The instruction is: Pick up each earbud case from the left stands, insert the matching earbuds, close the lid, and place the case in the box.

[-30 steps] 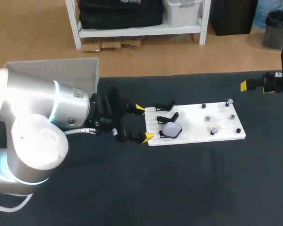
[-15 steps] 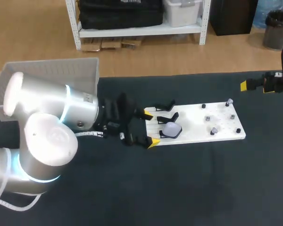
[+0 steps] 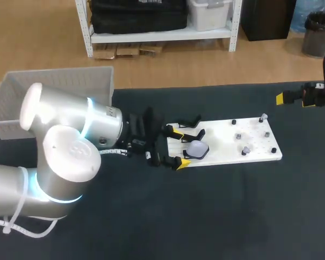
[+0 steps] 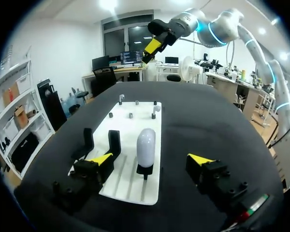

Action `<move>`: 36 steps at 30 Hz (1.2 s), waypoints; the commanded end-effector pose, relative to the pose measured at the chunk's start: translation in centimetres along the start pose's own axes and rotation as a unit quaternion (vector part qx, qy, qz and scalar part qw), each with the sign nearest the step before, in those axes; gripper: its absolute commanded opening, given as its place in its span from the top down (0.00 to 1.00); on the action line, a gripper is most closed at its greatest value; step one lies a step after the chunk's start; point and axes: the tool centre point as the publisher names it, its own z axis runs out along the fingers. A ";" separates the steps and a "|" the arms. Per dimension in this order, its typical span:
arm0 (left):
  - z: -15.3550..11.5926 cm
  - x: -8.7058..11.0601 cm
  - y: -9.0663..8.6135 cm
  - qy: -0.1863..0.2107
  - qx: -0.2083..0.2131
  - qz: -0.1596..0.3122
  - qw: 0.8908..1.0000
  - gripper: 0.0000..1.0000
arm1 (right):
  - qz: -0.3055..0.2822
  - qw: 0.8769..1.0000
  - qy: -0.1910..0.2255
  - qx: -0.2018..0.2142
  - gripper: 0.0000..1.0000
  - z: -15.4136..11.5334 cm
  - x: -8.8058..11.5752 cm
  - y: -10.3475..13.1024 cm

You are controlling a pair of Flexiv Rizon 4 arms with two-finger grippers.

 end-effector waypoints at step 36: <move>3.8 0.1 0.1 -0.034 0.035 -0.025 0.999 0.51 | -0.001 1.000 0.000 -0.002 0.00 0.0 0.0 -0.1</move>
